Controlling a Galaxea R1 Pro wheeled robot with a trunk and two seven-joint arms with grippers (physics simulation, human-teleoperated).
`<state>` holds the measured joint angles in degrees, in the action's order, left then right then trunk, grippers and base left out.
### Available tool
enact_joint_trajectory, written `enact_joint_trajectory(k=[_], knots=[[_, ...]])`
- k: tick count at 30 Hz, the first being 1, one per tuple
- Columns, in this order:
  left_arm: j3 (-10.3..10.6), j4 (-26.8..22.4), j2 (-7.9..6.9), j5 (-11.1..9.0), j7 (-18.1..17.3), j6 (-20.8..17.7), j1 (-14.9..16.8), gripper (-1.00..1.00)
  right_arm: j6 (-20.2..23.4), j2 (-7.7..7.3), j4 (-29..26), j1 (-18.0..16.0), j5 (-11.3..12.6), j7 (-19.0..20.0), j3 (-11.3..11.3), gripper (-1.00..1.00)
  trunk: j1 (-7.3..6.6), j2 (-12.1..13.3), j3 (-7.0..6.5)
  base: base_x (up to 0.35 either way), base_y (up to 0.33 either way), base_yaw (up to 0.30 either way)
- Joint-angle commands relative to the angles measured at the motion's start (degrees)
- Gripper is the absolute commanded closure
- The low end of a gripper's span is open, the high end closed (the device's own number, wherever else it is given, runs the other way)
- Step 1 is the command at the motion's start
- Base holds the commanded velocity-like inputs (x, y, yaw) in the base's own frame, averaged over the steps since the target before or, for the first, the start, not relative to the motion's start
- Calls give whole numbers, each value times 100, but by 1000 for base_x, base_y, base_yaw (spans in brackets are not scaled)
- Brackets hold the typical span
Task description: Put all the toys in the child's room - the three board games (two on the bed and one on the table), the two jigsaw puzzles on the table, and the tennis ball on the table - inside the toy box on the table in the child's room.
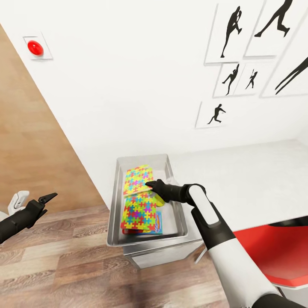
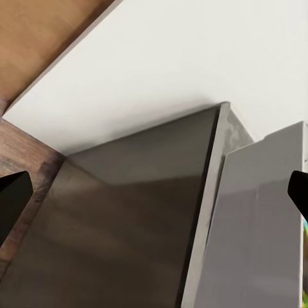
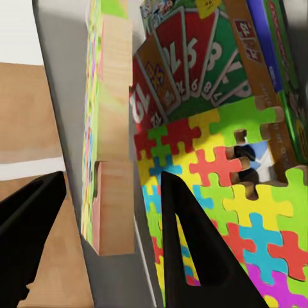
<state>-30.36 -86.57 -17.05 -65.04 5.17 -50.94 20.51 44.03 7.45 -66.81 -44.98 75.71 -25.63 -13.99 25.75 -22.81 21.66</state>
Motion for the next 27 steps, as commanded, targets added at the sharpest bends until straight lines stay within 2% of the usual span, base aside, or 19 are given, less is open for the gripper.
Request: enact_joint_trajectory(k=[1, 4, 12, 27], knots=[[-5, -4, 0, -60, 54, -27, 5, -100, 2, -4, 29, -24, 45, 31, -3, 100, 3, -11, 10, 0, 0, 0], [-5, -5, 0, -61, 54, -27, 5, -100, 1, -14, 104, -68, -47, 260, -8, 100, 3, -11, 10, 0, 0, 0], [-5, -8, 0, -62, 54, -25, 5, -100, 1, -22, 157, -103, -311, 465, -4, 100, 3, -11, 10, 0, 0, 0], [-5, -6, 0, -62, 54, -23, 5, -100, -8, -24, 175, -107, -400, 513, 53, 100, 3, -11, 14, 0, 0, 0]])
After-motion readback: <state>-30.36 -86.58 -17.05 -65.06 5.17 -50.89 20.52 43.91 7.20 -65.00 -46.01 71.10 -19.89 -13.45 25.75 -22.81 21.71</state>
